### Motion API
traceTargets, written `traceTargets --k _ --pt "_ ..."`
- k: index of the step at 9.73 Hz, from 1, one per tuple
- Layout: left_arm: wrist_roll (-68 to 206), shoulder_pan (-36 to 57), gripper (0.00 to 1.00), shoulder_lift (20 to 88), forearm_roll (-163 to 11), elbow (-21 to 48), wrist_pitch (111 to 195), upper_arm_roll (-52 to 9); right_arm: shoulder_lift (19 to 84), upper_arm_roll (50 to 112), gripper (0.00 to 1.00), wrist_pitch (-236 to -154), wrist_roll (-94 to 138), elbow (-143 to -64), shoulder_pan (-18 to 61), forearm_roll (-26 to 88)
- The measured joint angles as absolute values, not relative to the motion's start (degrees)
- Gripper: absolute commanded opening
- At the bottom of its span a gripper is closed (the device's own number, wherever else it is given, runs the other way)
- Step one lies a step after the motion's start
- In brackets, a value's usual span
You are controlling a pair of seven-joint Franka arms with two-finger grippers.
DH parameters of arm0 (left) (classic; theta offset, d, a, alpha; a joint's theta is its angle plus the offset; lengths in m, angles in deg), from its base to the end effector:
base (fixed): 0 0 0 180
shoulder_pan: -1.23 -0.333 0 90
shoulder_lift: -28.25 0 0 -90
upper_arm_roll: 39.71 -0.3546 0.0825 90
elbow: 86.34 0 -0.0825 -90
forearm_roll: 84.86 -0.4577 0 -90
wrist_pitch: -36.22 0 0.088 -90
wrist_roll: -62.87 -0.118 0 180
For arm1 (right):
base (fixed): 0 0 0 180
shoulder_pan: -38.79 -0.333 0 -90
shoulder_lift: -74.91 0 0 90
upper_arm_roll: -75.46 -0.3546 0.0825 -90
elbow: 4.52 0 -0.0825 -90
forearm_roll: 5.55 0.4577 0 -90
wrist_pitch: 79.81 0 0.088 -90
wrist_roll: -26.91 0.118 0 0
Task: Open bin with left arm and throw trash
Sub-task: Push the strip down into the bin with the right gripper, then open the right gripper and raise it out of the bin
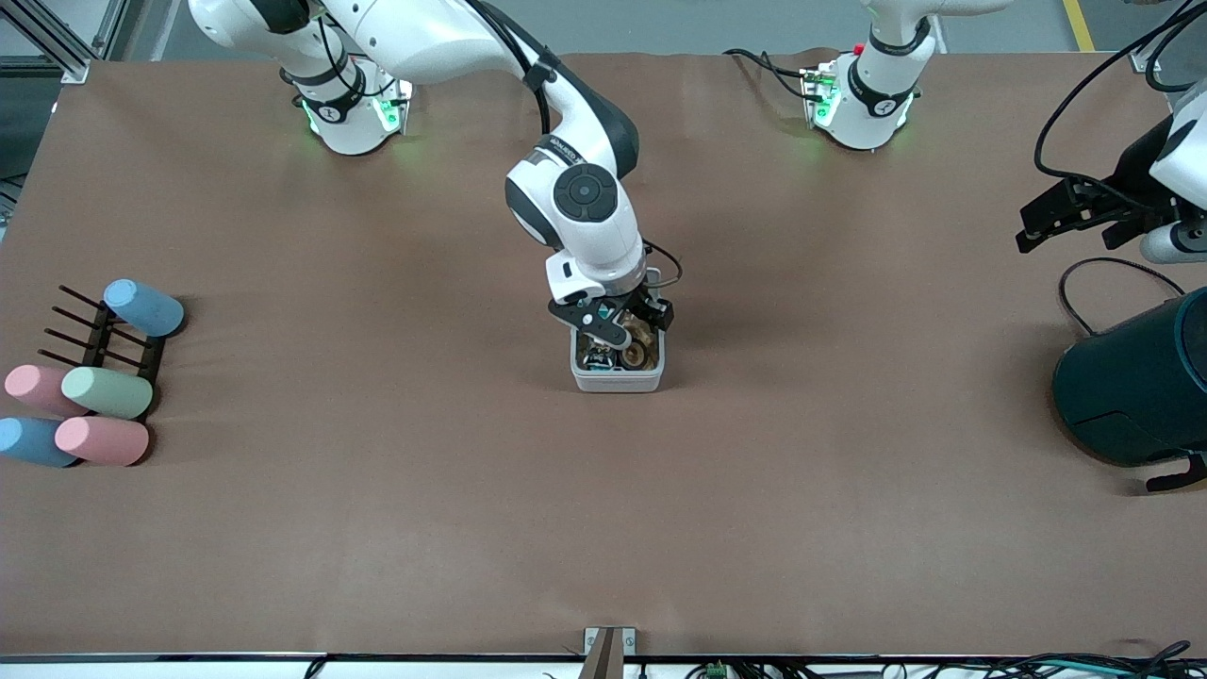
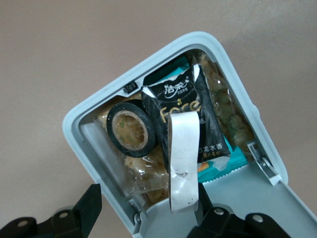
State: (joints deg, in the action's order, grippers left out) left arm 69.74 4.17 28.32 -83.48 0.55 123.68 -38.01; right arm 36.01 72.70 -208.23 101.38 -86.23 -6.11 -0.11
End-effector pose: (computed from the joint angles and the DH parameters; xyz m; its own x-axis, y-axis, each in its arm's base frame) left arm 0.6224 -0.0534 0.6770 0.9993 0.0378 0.0058 0.0377 -0.9990 0.0250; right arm 0.5594 0.6080 0.2909 0.8611 -0.5033 -0.0722 -0.5081 -0.8468 -0.1573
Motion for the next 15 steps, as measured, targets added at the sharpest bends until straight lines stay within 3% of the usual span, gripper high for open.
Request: traceTargets --k 3,7,10,15 --pt "69.7 4.2 1.0 28.3 -83.5 0.5 123.7 -38.0 35.7 72.7 0.87 -208.2 101.1 -86.1 -6.2 -0.2" --pt "69.7 4.2 1.0 28.3 -83.5 0.5 123.7 -38.0 35.7 73.7 0.9 -199.4 100.9 -84.2 -5.6 -0.7" --pt "69.7 4.2 1.0 28.3 -83.5 0.5 123.7 -38.0 35.7 73.8 0.91 -198.9 101.4 -83.4 -5.0 -0.5" --pt "69.8 4.0 1.0 28.3 -83.5 0.5 123.7 -38.1 40.4 74.1 0.92 -193.4 101.4 -80.4 3.4 -0.6"
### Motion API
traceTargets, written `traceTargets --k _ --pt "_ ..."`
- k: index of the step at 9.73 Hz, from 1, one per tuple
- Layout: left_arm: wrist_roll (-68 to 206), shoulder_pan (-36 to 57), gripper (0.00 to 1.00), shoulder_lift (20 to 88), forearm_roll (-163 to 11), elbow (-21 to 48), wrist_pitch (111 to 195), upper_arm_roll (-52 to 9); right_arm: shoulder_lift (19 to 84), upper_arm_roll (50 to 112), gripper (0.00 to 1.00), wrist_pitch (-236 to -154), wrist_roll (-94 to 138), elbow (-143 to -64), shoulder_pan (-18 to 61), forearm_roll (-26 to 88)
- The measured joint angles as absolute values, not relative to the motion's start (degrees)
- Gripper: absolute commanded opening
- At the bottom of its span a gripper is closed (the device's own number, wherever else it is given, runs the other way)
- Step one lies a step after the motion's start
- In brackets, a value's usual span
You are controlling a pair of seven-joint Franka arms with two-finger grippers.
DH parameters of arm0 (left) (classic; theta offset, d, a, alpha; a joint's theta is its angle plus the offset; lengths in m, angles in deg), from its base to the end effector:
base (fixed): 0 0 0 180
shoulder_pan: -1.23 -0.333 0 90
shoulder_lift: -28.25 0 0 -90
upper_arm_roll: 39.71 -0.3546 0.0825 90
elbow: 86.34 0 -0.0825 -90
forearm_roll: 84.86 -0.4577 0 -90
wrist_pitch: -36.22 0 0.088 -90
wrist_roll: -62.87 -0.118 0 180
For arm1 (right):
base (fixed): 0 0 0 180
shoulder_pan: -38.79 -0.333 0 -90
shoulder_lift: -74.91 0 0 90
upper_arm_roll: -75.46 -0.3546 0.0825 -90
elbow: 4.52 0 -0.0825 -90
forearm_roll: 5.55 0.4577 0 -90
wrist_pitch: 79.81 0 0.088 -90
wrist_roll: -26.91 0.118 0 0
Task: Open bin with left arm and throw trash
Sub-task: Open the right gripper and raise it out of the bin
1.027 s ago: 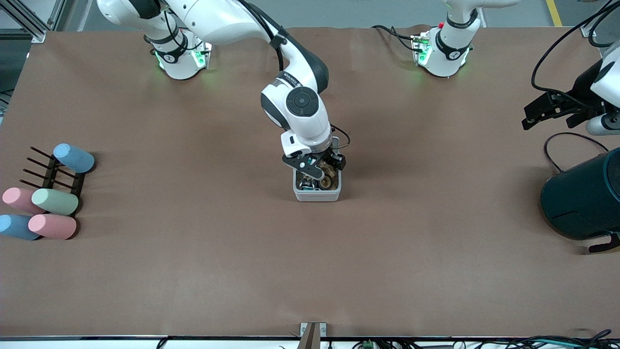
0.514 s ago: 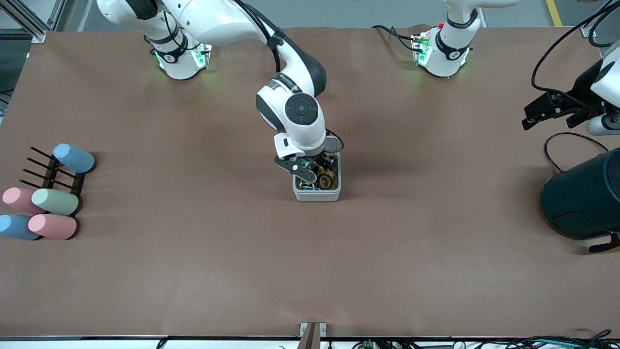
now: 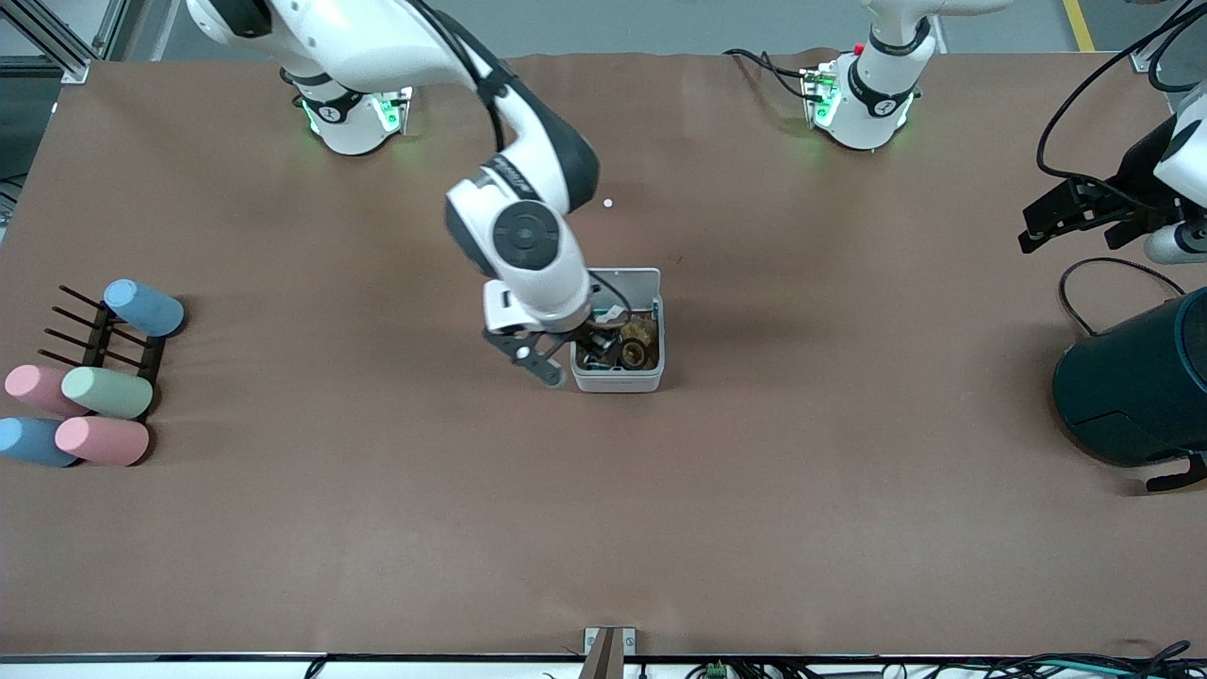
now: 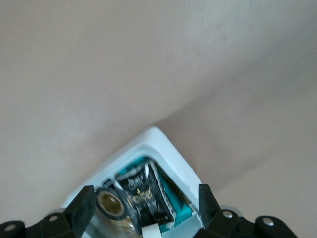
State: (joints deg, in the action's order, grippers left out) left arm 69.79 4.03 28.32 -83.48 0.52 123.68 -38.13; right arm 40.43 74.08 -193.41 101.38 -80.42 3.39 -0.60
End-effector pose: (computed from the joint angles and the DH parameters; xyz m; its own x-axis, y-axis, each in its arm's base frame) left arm 0.6226 -0.0506 0.6772 0.9990 0.0432 0.0063 0.0430 -0.9988 0.0250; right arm 0.6564 0.4933 0.3841 0.7678 -0.6361 -0.0764 -0.6406 -0.7639 -0.0777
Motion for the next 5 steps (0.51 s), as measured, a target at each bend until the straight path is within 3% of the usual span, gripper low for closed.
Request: traceTargets --k 4,5 --pt "69.8 4.0 1.0 28.3 -83.5 0.5 123.7 -38.2 52.0 74.2 0.92 -174.3 89.5 -80.0 14.3 -0.7" --pt "69.8 4.0 1.0 28.3 -83.5 0.5 123.7 -38.2 55.2 74.3 0.97 -169.6 82.1 -80.0 17.8 -0.7"
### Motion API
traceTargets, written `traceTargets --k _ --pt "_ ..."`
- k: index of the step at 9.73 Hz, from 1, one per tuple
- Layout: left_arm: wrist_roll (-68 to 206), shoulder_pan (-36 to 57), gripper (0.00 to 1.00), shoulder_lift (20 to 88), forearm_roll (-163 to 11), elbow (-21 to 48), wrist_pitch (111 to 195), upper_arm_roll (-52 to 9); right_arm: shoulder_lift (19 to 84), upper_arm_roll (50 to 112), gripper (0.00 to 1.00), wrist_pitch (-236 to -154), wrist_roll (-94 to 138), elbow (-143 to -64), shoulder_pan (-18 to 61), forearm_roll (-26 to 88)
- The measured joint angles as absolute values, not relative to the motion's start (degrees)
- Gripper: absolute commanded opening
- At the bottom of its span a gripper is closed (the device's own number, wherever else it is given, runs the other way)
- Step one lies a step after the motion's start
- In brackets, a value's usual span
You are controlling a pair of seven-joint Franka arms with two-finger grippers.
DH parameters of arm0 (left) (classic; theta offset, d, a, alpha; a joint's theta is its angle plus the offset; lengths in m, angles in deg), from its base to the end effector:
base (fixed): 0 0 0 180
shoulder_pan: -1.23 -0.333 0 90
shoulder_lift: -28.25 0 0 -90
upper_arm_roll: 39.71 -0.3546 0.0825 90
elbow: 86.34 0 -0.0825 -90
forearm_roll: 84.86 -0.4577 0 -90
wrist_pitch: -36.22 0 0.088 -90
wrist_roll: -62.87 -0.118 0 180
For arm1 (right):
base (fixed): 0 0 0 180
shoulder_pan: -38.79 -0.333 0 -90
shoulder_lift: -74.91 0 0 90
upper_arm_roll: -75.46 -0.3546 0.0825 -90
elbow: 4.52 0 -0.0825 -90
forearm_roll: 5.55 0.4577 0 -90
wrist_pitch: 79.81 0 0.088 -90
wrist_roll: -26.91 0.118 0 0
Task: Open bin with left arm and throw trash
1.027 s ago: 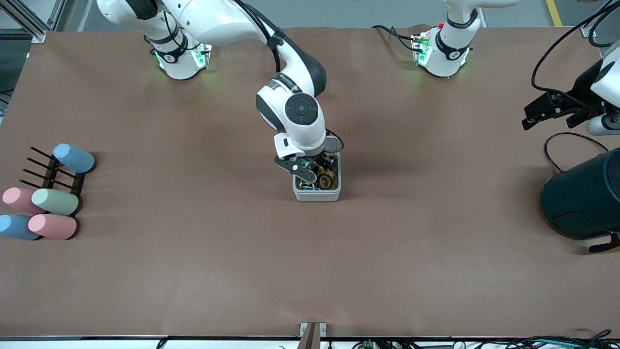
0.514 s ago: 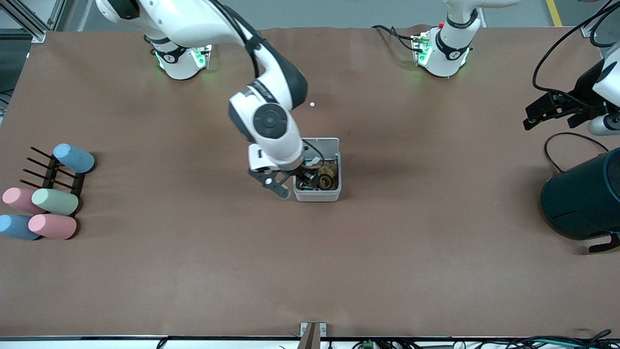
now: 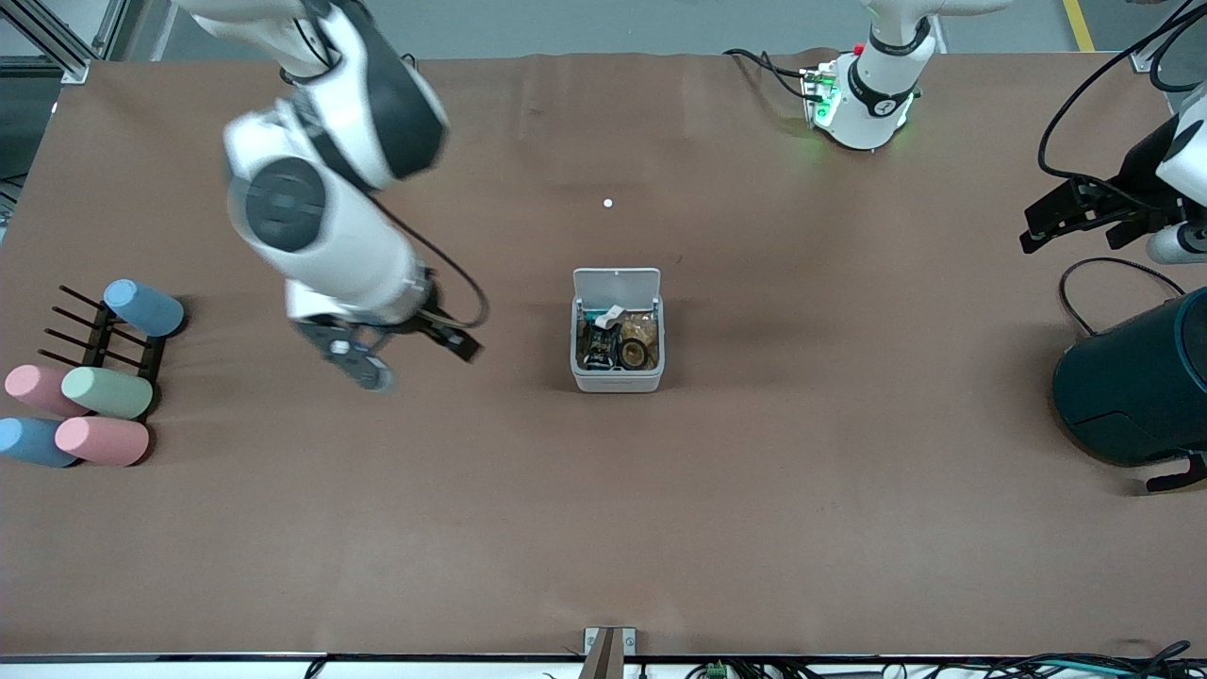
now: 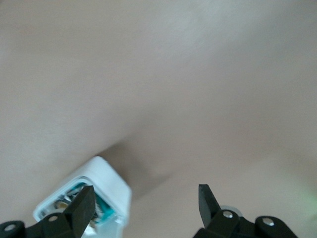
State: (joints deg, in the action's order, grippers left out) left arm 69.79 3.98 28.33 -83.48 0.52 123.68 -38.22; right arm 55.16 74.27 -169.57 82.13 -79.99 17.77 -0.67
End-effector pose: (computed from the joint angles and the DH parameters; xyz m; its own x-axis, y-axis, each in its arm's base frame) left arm 0.6228 -0.0491 0.6771 0.9989 0.0457 0.0061 0.0455 -0.9987 0.0250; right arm 0.6796 0.2857 0.5541 0.8281 -0.5454 -0.1295 -0.5470 -0.8367 0.0258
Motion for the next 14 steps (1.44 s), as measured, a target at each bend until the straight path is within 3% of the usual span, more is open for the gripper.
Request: traceTargets --k 3,5,8,14 --pt "69.8 4.0 1.0 28.4 -83.5 0.5 123.7 -38.3 63.2 74.3 0.99 -156.2 53.7 -80.2 29.6 -0.6" --pt "69.8 4.0 1.0 28.4 -83.5 0.5 123.7 -38.3 67.1 74.3 0.99 -151.7 38.5 -80.8 36.7 -0.6" --pt "69.8 4.0 1.0 28.4 -83.5 0.5 123.7 -38.3 72.1 74.3 0.99 -150.9 26.3 -84.2 43.0 -0.6" --pt "70.2 4.3 1.0 29.2 -83.8 -1.0 123.8 -38.1 72.8 73.2 0.99 -155.0 25.7 -84.0 43.4 -3.6"
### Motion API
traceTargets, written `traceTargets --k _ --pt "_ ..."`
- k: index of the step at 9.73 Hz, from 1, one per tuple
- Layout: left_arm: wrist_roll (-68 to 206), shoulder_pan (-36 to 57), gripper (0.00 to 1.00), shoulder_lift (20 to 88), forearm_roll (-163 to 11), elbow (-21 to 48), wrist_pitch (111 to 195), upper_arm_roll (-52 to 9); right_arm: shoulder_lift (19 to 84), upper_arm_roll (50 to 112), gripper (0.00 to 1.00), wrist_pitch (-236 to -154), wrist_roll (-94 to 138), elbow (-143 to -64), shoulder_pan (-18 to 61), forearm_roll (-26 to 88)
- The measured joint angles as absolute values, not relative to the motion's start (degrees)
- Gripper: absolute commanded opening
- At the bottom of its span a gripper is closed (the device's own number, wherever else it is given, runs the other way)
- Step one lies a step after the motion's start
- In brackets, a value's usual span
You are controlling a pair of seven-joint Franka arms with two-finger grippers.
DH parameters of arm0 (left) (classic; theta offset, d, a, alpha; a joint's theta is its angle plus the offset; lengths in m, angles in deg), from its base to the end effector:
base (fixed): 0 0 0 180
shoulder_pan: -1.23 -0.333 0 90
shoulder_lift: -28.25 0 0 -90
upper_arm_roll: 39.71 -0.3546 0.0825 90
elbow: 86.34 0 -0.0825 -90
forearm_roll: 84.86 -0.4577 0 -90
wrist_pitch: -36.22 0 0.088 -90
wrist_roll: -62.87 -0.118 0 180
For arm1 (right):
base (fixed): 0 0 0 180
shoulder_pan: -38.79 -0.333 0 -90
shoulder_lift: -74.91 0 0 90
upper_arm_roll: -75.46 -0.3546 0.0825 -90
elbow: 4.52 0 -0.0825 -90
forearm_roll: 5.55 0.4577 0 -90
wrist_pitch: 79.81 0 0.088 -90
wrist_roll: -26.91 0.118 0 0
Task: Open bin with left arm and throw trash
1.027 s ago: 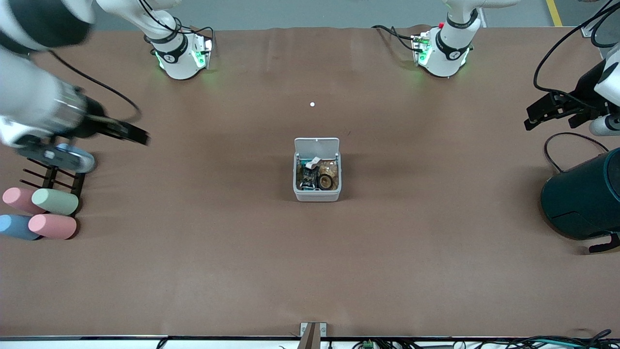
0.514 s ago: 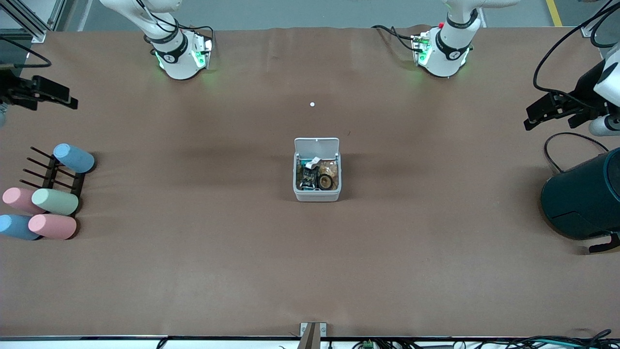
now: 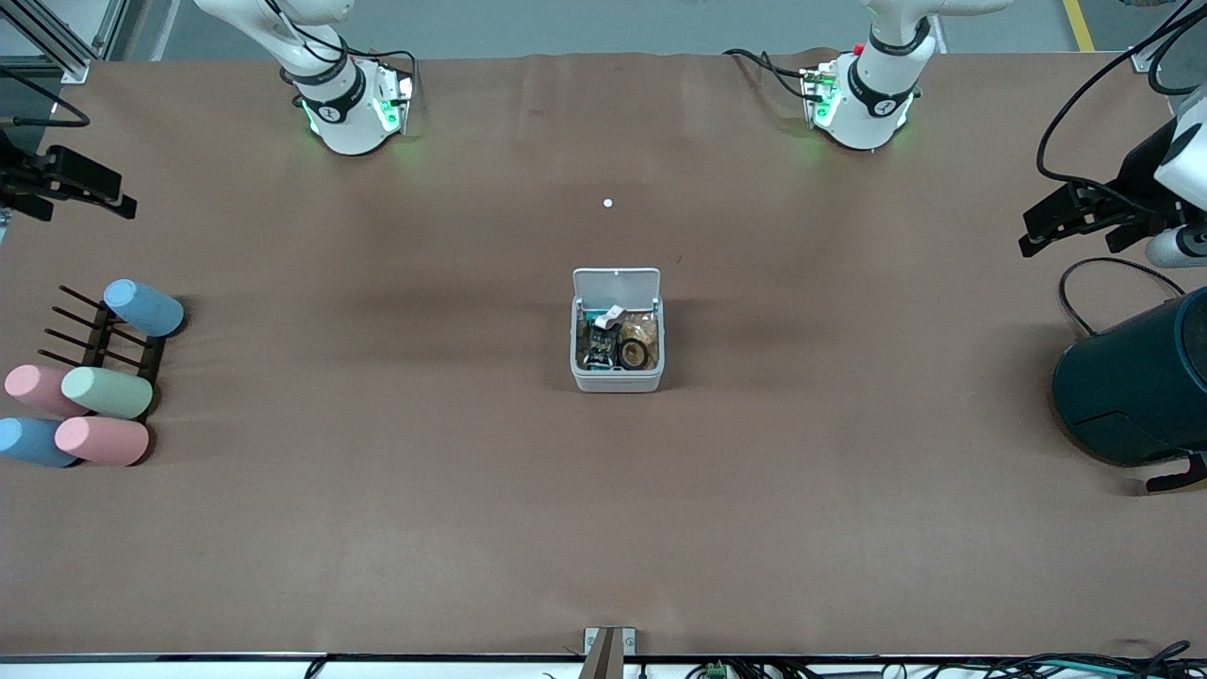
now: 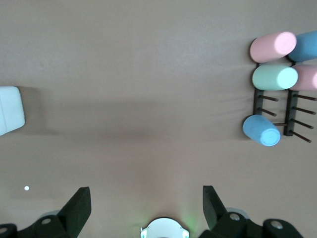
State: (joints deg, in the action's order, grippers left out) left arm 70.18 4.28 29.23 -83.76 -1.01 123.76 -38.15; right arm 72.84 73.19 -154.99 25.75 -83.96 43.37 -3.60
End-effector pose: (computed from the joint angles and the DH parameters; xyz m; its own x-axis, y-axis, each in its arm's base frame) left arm 0.6283 -0.0528 0.6819 0.9988 0.0463 0.0188 0.0459 -0.9987 0.0222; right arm 0.6099 -0.0205 0.7067 0.9939 -0.0110 -0.1093 -0.0152 -0.9992 -0.0373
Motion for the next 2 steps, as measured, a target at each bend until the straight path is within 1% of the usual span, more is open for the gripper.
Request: traceTargets --k 2 --pt "70.2 4.3 1.0 29.4 -83.8 -1.2 123.8 -38.1 72.8 73.2 0.99 -155.6 25.7 -83.8 43.4 -4.6"
